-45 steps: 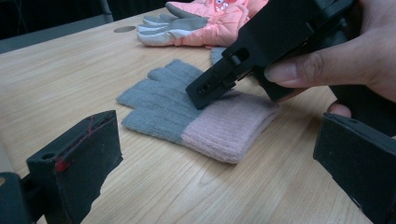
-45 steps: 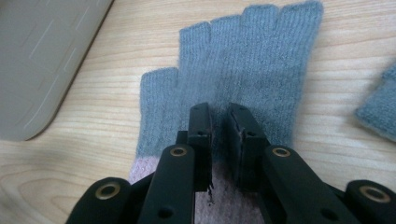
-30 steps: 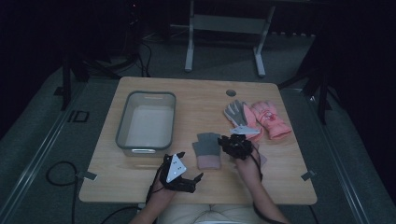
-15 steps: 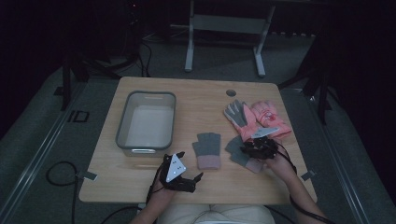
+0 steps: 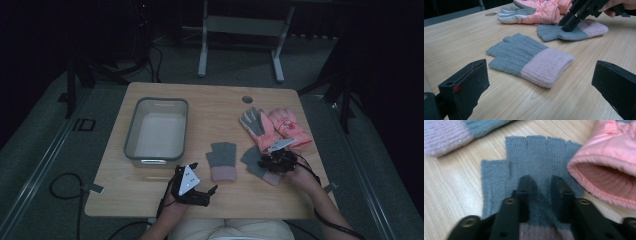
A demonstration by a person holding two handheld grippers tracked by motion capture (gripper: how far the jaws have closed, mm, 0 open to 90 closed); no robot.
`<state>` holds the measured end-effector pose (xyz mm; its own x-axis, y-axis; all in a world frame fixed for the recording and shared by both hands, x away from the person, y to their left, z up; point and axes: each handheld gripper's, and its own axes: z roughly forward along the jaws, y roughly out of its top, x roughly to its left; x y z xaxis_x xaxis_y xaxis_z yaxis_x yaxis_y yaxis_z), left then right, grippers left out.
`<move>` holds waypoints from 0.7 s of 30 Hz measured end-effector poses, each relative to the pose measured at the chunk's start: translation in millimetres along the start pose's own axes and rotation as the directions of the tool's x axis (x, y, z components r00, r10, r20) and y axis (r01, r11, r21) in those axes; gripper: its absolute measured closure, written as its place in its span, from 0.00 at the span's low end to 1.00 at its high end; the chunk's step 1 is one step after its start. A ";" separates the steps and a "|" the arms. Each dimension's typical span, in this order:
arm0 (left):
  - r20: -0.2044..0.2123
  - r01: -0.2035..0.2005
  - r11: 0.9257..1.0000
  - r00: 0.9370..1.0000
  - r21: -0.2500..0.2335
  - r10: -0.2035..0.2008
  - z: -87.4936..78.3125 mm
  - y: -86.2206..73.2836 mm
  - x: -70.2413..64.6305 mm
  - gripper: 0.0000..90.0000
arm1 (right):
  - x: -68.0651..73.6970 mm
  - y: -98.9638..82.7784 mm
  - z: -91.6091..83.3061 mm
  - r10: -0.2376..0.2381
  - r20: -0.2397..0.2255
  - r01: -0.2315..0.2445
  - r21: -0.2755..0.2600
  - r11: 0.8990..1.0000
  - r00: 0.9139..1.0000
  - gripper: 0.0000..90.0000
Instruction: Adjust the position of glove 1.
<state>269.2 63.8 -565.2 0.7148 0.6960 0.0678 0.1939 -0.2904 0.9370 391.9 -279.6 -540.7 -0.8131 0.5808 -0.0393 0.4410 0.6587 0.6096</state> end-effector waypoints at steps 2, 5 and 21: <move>0.000 -0.001 1.000 1.000 0.000 0.001 0.0 0.0 -0.1 0.00 | 2.8 1.3 0.2 -0.006 0.011 0.006 0.007 1.000 1.000 0.87; 0.001 0.000 1.000 1.000 0.001 0.000 0.1 0.0 0.0 0.01 | 6.3 2.2 -0.1 0.012 0.018 -0.012 0.013 1.000 1.000 0.90; 0.001 0.001 1.000 1.000 -0.004 -0.001 -0.1 -0.1 -0.1 0.01 | 61.5 14.6 -91.4 0.345 0.138 -0.306 -0.246 0.920 0.928 0.95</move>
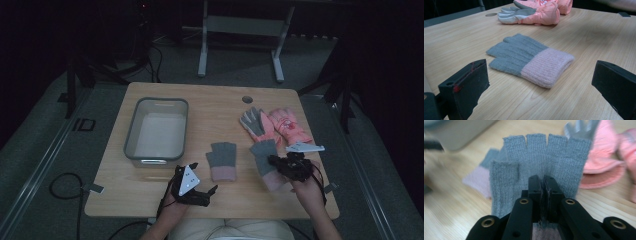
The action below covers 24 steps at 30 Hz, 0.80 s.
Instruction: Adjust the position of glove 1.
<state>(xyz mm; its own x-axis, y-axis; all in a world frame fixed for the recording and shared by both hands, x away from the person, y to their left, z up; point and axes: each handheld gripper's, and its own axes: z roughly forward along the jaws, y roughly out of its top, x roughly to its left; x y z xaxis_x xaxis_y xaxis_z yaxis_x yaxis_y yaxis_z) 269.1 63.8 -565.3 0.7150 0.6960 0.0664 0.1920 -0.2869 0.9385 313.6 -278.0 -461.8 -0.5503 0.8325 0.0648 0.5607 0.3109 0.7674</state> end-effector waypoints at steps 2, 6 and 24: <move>-0.001 0.004 1.000 1.000 -0.003 -0.004 -0.2 -0.1 0.3 0.01 | 4.6 -2.0 -11.0 0.060 0.047 -0.059 -0.030 0.998 0.997 0.95; 0.001 -0.001 1.000 1.000 0.001 0.001 -0.1 0.0 0.2 0.01 | 6.8 -13.7 -16.8 0.136 0.131 -0.133 -0.033 0.991 0.982 0.95; -0.006 -0.006 1.000 1.000 0.001 0.006 -0.2 0.0 -0.6 0.01 | -8.6 -65.1 32.1 0.248 0.258 -0.274 0.068 0.959 0.934 0.94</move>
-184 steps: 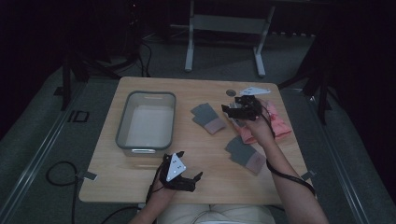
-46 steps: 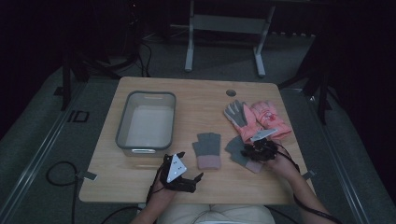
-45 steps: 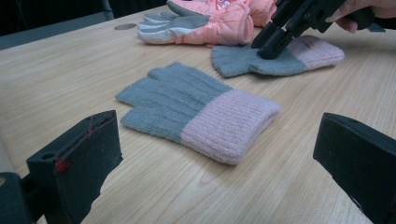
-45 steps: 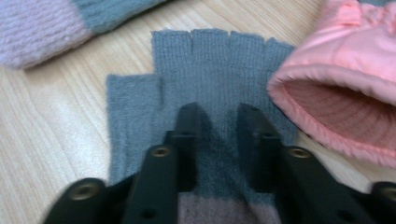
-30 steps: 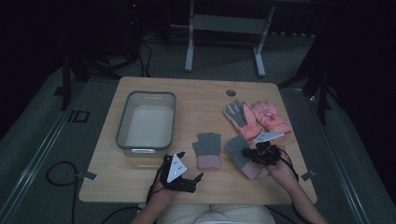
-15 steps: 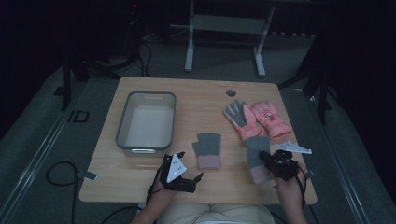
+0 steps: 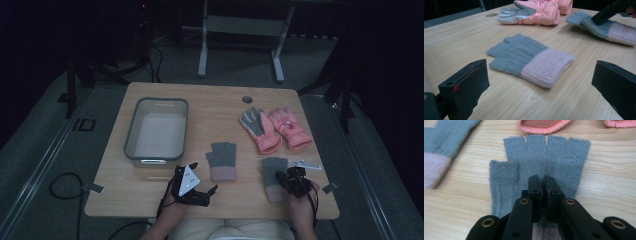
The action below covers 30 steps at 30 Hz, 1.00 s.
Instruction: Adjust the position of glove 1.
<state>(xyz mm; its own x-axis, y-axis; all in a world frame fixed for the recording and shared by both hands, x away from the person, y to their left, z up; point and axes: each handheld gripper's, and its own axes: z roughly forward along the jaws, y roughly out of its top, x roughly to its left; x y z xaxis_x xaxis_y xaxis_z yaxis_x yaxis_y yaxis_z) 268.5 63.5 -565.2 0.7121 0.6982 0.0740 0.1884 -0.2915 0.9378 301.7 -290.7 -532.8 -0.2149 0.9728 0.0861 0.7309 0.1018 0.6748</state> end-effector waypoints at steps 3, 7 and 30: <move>0.000 -0.001 1.000 1.000 0.000 0.001 0.1 0.0 -0.2 0.01 | -1.1 -1.4 6.0 0.008 0.009 -0.008 0.012 1.000 1.000 0.90; 0.001 -0.004 1.000 1.000 0.001 0.004 0.1 0.1 -0.3 0.01 | -1.0 -5.1 11.3 -0.002 0.022 0.002 0.011 1.000 1.000 0.85; 0.001 -0.006 1.000 1.000 0.006 0.006 0.5 0.3 -0.5 0.01 | -23.8 24.3 2.0 -0.351 -0.213 0.365 0.032 0.930 0.912 0.66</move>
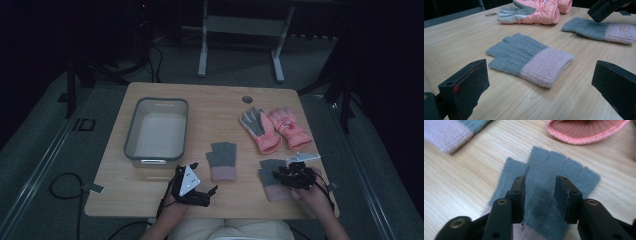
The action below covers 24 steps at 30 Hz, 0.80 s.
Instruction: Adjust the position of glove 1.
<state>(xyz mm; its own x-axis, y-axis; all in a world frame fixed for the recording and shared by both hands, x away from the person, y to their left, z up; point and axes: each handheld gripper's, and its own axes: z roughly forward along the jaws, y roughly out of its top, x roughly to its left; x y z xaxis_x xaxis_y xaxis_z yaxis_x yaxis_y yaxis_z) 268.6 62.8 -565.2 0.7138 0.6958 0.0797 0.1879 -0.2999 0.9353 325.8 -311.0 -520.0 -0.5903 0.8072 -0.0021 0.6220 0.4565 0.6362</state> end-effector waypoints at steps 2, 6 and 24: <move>-0.004 0.002 1.000 1.000 -0.003 -0.002 -0.2 -0.1 0.0 0.00 | -4.1 1.1 -1.2 -0.016 0.005 0.016 0.008 1.000 1.000 0.65; -0.006 -0.003 1.000 1.000 -0.005 0.003 -0.4 -0.2 -0.5 0.00 | -8.6 -2.3 -3.8 0.008 -0.008 -0.008 0.005 1.000 1.000 0.66; -0.002 0.001 1.000 1.000 -0.002 -0.001 -0.1 -0.1 0.0 0.00 | 5.6 -24.1 9.7 -0.001 0.073 0.001 -0.005 1.000 0.997 0.88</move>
<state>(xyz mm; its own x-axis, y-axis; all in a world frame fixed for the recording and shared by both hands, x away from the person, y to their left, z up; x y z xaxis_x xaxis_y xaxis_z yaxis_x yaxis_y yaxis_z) 268.5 62.9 -565.2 0.7120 0.6977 0.0795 0.1872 -0.2977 0.9361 312.6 -313.8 -542.8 -0.5517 0.8319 -0.0594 0.6186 0.4559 0.6399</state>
